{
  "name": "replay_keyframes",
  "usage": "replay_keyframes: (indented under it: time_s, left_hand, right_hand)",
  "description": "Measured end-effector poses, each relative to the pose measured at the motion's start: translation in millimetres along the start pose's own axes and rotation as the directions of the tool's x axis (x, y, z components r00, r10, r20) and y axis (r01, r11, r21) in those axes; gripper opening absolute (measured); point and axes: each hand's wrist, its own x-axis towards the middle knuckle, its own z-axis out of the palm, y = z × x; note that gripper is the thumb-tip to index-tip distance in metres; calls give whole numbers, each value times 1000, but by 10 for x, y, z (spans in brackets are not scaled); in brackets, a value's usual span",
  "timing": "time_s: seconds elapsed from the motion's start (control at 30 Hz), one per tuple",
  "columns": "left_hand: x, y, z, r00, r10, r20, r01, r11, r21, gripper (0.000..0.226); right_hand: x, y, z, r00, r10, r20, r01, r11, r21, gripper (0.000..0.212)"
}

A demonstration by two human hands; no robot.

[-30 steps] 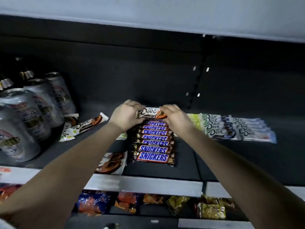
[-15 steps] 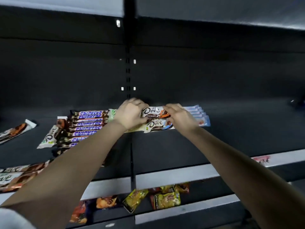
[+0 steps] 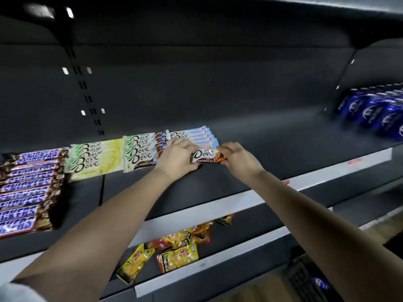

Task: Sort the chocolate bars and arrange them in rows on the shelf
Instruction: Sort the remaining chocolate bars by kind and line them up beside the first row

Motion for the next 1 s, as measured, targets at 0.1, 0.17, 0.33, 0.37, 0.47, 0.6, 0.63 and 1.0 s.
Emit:
replay_keyframes:
  time_s: [0.1,0.17,0.33,0.37,0.47,0.6,0.63,1.0]
  left_hand:
    - [107,219,185,1000,11,0,-11,999,-40,49]
    - [169,338,297,1000,-3,9,3,998,-62,48]
    - [326,602,485,998,-52,-27,49,993,-109,45]
    - [351,650,516,997,-66,-37,62,993,-105,44]
    - [416,751,621,990,-115,-83,108,991,-82,46]
    - [474,794,688,969,-212,-131,212,977,-14,63]
    - [487,786,684,959,-243,-145,247,969,8,67]
    - [687,531,704,893,-425,-150,441,893,92,73]
  right_hand:
    - [-128,223,-1,999,44,28,-44,999,-3,45]
    - [-191,358,-2,998,57,27,-57,998,-10,44]
    - [-259,683,-7,996,85,25,-85,996,-3,43]
    - [-264,742,-4,995,93,26,-93,996,-1,44]
    - [-262,894,21,994,112,15,-112,993,24,47]
    - [-206,1061,64,993,114,-17,-113,991,78,48]
    - [-174,1099,75,993,114,-25,-111,990,90,48]
    - [363,1238,277,988,125,-94,-107,979,174,52]
